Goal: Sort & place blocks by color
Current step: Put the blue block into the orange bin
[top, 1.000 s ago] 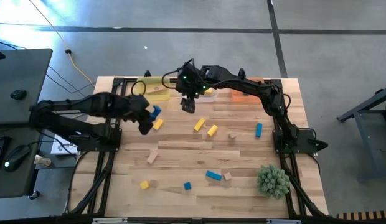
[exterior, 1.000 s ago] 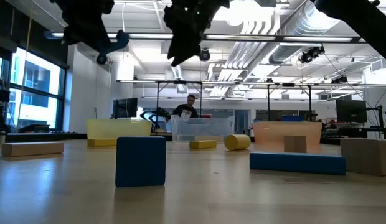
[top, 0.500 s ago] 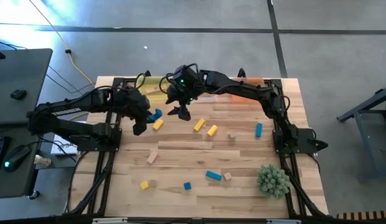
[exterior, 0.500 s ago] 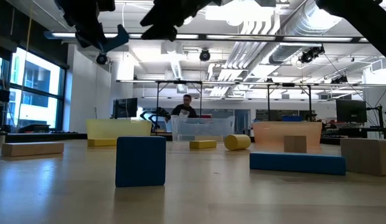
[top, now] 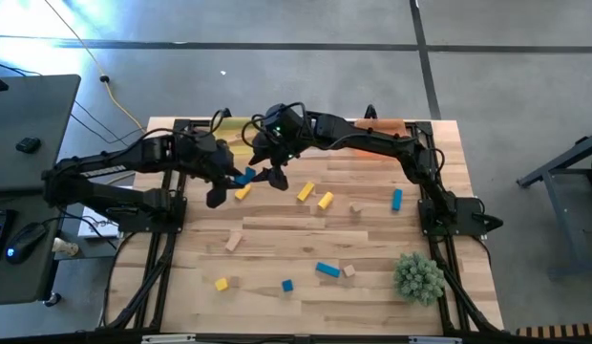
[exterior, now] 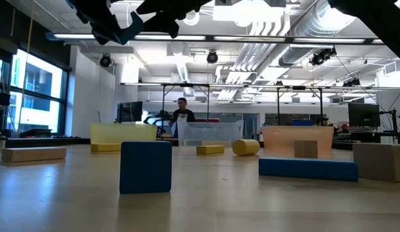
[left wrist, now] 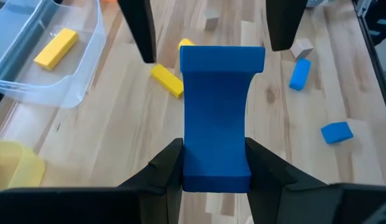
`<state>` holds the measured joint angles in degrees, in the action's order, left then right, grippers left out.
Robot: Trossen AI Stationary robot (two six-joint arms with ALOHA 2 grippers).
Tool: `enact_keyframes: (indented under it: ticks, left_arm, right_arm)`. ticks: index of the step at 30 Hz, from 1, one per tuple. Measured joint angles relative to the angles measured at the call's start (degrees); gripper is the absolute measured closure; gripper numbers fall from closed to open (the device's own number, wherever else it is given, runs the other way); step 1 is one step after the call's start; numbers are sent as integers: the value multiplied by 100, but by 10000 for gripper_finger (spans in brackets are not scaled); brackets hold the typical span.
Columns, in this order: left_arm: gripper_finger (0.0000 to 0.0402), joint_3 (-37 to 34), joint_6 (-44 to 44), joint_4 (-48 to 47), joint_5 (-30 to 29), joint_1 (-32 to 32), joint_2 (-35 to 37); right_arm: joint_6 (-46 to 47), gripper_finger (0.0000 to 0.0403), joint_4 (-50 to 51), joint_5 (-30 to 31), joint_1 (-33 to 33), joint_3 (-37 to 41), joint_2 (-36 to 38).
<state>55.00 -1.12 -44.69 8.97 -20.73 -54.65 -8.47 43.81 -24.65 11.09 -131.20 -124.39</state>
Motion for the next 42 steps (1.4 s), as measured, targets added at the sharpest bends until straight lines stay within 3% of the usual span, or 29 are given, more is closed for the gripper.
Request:
enact_keyframes:
  ticks: [13,23,35,42]
  left_arm:
    - [294,0,-200,489,-20,2,-64]
    - [289,0,-142,547,-77,-5,-90]
    - [223,0,-250,593,-481,2,-88]
    - [183,0,-230,572,-494,2,-88]
  right_arm:
    - [552,164,-37,125,0,0,0]
    - [673,297,-42,175,-7,0,8]
    - [945,297,78,579,-99,0,8]
    - [1025,297,853,1307,-103,0,5]
